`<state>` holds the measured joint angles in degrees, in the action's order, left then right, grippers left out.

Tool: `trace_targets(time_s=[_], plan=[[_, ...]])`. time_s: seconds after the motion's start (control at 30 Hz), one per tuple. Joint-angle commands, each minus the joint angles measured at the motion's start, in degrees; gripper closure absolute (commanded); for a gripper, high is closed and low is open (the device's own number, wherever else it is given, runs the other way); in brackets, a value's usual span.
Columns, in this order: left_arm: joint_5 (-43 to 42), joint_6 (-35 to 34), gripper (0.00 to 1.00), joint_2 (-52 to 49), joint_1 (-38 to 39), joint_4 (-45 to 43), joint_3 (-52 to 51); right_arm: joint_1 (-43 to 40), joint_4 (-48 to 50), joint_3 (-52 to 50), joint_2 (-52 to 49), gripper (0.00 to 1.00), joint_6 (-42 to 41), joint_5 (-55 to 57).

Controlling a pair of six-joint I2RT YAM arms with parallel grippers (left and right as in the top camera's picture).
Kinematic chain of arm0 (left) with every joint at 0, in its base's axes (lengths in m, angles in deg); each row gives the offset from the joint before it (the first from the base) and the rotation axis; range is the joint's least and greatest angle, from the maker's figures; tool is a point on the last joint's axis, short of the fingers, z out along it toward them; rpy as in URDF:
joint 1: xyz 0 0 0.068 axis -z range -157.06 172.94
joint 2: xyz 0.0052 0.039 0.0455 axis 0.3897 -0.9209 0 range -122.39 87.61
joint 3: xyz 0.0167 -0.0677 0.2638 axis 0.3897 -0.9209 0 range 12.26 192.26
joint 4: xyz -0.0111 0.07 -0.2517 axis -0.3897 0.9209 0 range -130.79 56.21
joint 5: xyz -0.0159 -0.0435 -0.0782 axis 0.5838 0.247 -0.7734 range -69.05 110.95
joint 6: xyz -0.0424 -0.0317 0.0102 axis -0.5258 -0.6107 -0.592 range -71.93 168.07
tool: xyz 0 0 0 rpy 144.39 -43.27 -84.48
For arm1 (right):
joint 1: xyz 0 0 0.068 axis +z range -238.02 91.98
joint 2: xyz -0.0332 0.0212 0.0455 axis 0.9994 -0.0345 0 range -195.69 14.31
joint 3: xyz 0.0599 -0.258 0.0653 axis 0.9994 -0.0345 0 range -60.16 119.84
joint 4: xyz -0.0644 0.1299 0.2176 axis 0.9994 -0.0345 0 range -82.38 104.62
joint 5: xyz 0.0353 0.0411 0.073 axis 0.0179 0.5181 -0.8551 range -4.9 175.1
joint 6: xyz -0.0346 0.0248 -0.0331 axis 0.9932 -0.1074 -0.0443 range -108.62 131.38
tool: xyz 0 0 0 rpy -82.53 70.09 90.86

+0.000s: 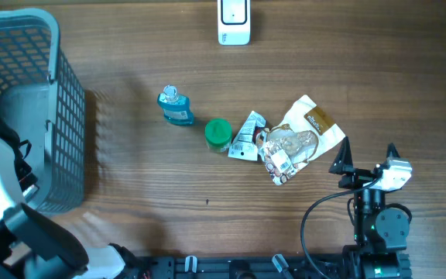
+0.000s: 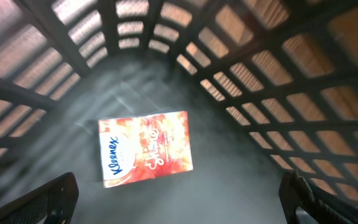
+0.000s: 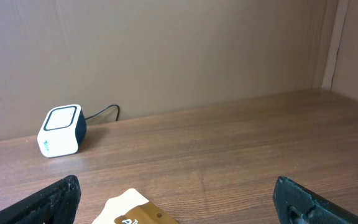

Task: Scan the item barcode
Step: 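Lower the left gripper into the basket and grasp the red tissue box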

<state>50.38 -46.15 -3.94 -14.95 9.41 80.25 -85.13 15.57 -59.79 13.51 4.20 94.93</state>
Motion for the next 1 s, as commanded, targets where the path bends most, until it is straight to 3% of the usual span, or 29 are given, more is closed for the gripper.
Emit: trace_targets(time_s=[0.0, 0.23, 0.4, 0.63, 0.9, 0.93, 0.97], plan=[[-2.3, -0.5, 0.0, -4.2, -0.3, -1.5, -0.6, -0.2, 0.3, 0.0, 0.2, 0.0, 1.0, -0.9], [-4.1, -0.5, 0.0, -10.4, -0.7, -4.1, -0.6, -0.2, 0.3, 0.0, 0.2, 0.0, 1.0, -0.9], [-4.6, 5.3, 0.0, -12.0, -1.7, -6.8, -0.6, -0.2, 0.3, 0.0, 0.2, 0.0, 1.0, -0.9], [-14.4, 5.3, 0.0, -15.1, -6.4, -5.1, -0.6, -0.2, 0.3, 0.0, 0.2, 0.0, 1.0, -0.9], [-14.6, 5.4, 0.0, -15.1, -9.5, -2.6, -0.6, -0.2, 0.3, 0.0, 0.2, 0.0, 1.0, -0.9], [-14.6, 5.4, 0.02, -15.1, -9.6, -2.3, -0.6, -0.2, 0.3, 0.0, 0.2, 0.0, 1.0, -0.9], [-14.6, 5.4, 0.1, -15.1, -9.6, -1.9, -0.6, -0.2, 0.3, 0.0, 0.2, 0.0, 1.0, -0.9]])
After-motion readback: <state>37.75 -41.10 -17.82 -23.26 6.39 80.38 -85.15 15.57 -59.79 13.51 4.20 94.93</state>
